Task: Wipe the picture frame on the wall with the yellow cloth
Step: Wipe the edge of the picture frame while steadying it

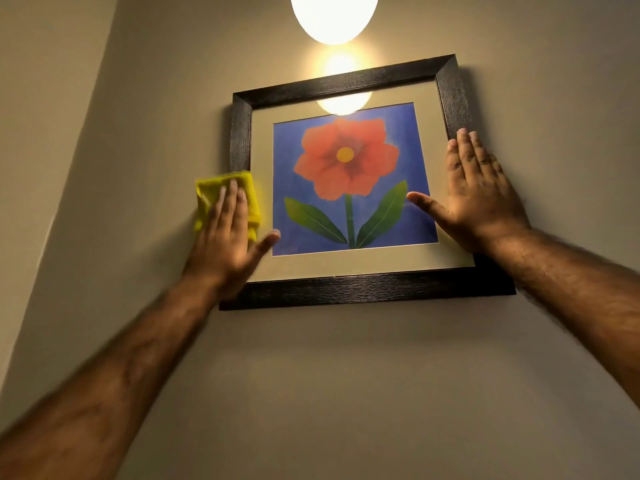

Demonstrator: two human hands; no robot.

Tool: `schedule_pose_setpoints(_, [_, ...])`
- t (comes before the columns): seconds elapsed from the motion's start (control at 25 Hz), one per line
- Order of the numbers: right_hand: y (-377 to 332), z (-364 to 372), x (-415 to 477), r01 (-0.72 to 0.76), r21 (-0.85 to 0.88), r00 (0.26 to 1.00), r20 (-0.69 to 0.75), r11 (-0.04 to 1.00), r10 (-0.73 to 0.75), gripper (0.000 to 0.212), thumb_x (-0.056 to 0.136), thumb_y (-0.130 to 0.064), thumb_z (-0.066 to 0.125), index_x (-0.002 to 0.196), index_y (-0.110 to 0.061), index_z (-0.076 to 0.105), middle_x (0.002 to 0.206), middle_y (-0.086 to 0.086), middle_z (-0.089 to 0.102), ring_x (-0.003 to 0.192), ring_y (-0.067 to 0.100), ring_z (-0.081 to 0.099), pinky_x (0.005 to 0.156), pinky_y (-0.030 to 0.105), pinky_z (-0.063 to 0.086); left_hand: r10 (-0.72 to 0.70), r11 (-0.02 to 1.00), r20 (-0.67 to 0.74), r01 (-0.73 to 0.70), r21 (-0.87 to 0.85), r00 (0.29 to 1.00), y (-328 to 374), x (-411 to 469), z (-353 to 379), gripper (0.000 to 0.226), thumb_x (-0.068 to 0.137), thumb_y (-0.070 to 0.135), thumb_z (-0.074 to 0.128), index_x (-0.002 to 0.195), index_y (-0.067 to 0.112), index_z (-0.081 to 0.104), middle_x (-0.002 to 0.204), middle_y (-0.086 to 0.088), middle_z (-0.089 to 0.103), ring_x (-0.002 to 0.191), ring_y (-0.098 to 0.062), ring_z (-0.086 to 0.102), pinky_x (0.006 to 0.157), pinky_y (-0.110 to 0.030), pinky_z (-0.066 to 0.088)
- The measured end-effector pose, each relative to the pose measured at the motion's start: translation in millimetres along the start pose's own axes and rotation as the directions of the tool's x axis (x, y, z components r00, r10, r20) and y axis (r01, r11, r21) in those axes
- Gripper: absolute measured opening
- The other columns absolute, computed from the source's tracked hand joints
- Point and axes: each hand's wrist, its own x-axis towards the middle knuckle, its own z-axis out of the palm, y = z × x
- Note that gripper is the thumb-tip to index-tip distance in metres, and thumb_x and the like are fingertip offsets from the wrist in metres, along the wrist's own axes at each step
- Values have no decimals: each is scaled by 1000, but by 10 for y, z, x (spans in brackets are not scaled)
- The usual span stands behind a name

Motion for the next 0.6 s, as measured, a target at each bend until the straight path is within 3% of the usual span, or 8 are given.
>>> schedule_pose_setpoints(0.24, [5,18,0,1,-5,1000,-10,1000,-1,114,85,-88,15,162,-5,5,173,13,0,161,25,1,129,40,6,-29,1000,85,30,-2,996,-103,897,-221,121,70,95,-4,161,15,-10,171,-2,-17,158,-18,-13,128,-44,-1])
schedule_pose_setpoints(0.44, [18,27,3,4,4,1000,-14,1000,-4,112,86,-86,17,162,-4,6,172,14,1,161,26,2,129,40,6,7,998,22,-6,-63,1000,-18,71,-2,112,80,88,-2,161,12,-6,171,-5,-14,159,-19,-12,130,-40,-3])
schedule_pose_setpoints(0.6, [16,32,11,7,17,1000,-23,1000,-6,114,85,-88,16,161,-3,8,172,16,4,160,28,5,129,43,9,44,989,85,-32,-142,995,-11,-908,116,103,85,85,7,162,18,-2,171,6,-14,158,-10,-13,128,-33,-1])
